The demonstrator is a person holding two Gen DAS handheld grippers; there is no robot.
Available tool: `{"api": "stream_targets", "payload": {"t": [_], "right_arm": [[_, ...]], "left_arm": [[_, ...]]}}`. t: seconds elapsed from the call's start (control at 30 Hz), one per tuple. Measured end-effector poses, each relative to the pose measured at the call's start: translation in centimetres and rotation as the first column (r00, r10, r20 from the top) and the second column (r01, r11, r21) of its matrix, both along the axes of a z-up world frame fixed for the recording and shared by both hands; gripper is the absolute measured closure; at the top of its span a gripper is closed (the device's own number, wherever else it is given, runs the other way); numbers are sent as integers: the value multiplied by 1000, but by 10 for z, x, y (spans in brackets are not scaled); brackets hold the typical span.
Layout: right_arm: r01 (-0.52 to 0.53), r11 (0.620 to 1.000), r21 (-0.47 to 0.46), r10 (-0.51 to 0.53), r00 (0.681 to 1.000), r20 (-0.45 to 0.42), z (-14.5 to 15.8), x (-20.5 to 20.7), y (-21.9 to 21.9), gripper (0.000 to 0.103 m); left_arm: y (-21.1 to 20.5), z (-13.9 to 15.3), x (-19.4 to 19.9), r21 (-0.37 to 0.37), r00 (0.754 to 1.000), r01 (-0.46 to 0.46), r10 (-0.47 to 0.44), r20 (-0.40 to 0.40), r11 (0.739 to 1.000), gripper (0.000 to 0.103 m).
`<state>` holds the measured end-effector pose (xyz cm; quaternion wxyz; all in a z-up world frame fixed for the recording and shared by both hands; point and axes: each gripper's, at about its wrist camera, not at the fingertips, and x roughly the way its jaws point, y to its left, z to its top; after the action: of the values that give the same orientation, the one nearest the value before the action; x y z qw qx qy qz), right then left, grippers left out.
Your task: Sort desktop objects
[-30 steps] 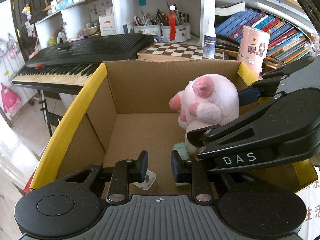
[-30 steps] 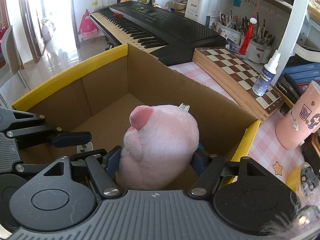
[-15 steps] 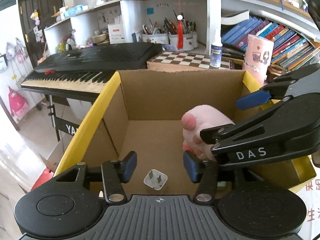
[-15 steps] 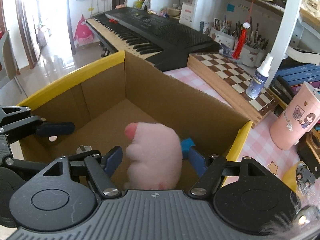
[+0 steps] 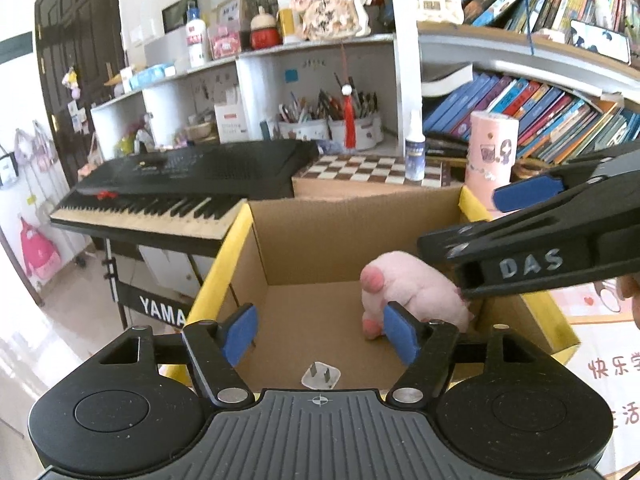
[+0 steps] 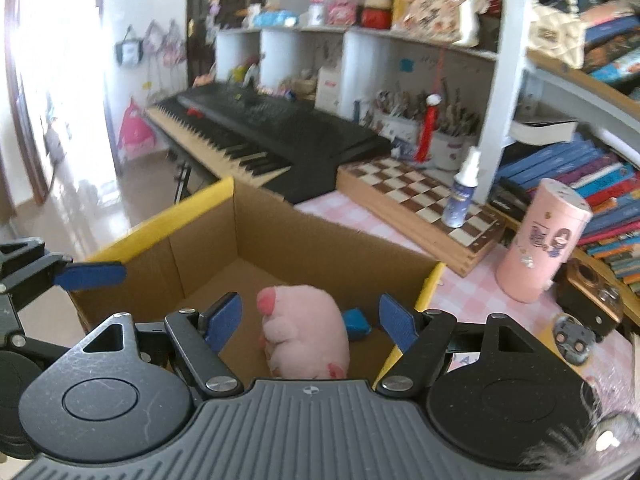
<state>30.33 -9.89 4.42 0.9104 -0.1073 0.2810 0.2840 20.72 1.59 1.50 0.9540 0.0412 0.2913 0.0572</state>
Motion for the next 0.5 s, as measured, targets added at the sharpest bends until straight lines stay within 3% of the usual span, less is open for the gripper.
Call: {"api": "stream_targets", "payload": {"t": [0.23,0.5], "right_arm": [[121,988,95,-126,991,46,15,-31,-26,27],[241,956,168,-255,964,71,12,-73,-45,26]], "left_arm": [[5,15,-24,-31,998,-20,21,54,999,25],[19,24,-58,-82,993,-65,73,96,994,22]]}}
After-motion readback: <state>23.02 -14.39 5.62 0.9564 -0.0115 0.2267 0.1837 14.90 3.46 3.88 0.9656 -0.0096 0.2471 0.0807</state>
